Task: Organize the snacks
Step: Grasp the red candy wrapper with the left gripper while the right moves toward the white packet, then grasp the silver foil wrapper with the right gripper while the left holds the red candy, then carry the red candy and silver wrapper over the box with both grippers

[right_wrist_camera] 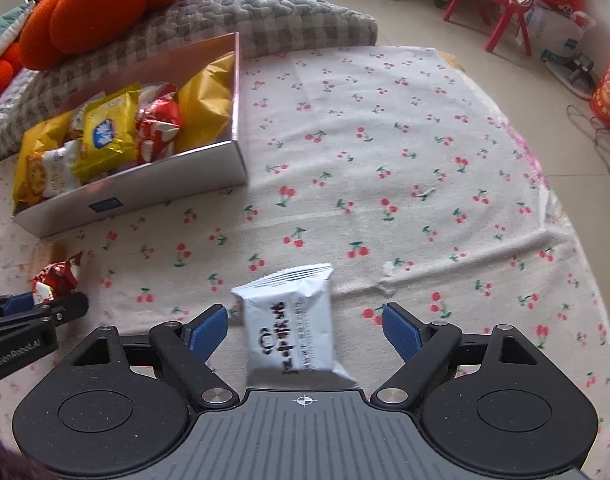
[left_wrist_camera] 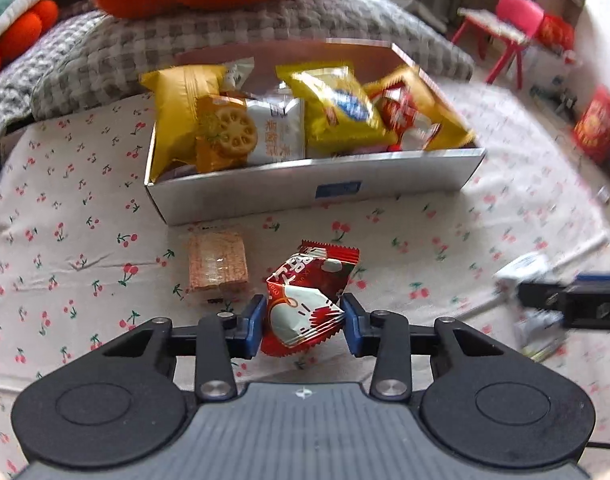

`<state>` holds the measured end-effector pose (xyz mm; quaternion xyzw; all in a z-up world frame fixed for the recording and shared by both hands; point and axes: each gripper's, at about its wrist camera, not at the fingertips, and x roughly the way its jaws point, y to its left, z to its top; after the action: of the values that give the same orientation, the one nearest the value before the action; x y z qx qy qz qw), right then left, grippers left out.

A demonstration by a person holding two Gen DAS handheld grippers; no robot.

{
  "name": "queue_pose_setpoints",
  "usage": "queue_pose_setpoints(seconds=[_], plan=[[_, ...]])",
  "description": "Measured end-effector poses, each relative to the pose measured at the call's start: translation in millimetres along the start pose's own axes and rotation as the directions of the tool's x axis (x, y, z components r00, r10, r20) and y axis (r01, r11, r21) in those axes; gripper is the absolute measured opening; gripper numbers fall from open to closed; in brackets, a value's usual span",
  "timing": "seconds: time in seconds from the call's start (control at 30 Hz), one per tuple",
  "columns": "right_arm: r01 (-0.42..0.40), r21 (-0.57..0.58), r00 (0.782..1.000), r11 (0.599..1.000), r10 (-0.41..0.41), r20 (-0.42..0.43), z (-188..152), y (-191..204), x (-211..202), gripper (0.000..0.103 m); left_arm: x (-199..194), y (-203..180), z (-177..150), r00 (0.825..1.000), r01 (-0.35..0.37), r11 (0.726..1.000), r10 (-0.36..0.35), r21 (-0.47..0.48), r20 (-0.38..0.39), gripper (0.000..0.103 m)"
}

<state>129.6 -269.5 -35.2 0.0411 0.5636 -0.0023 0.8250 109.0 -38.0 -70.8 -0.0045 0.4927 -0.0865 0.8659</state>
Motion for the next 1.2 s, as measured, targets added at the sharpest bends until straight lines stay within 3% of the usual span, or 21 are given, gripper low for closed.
queue_pose_setpoints(seconds=[0.17, 0.33, 0.57, 0.63, 0.73, 0.8, 0.97, 1.2], plan=[[-0.074, -0.019, 0.997, 0.997, 0.073, -0.039, -3.3, 13.4, -0.7, 0.086, -21.0, 14.8, 1.0, 0.997, 0.071, 0.994, -0.068, -0.085, 0.039, 0.037], [-0.199, -0.191, 0.974, 0.961, 0.174, -0.144, -18.5, 54.2, -2.8, 0.086, -31.1, 36.9, 3.2, 0.995, 0.084, 0.982, -0.072, -0.167, 0.074, 0.037], [-0.274, -0.245, 0.952, 0.93, 0.227, -0.204, -27.9, 79.0, -7.8, 0.084, -31.8, 48.9, 6.9, 0.995, 0.082, 0.973, -0.068, -0.214, 0.073, 0.037], [-0.251, -0.289, 0.955, 0.924, 0.186, -0.233, -33.3, 87.6, -2.0, 0.082, -32.4, 50.3, 7.6, 0.995, 0.075, 0.973, -0.059, -0.216, 0.079, 0.037], [-0.219, -0.347, 0.959, 0.912, 0.135, -0.25, -40.6, 99.4, 1.3, 0.073, -33.1, 53.3, 7.3, 0.995, 0.072, 0.973, -0.055, -0.221, 0.079, 0.037], [-0.244, -0.349, 0.954, 0.905, 0.159, -0.254, -41.7, 103.5, -0.3, 0.059, -32.2, 54.0, 8.3, 0.996, 0.067, 0.973, -0.051, -0.221, 0.079, 0.037], [-0.214, -0.396, 0.965, 0.893, 0.13, -0.226, -45.3, 112.5, -0.8, 0.037, -32.9, 56.5, 8.3, 0.995, 0.071, 0.971, -0.054, -0.226, 0.083, 0.037], [-0.218, -0.378, 0.97, 0.9, 0.156, -0.187, -38.9, 105.5, -7.5, 0.035, -32.7, 60.4, 9.1, 0.995, 0.065, 0.968, -0.045, -0.241, 0.086, 0.037]])
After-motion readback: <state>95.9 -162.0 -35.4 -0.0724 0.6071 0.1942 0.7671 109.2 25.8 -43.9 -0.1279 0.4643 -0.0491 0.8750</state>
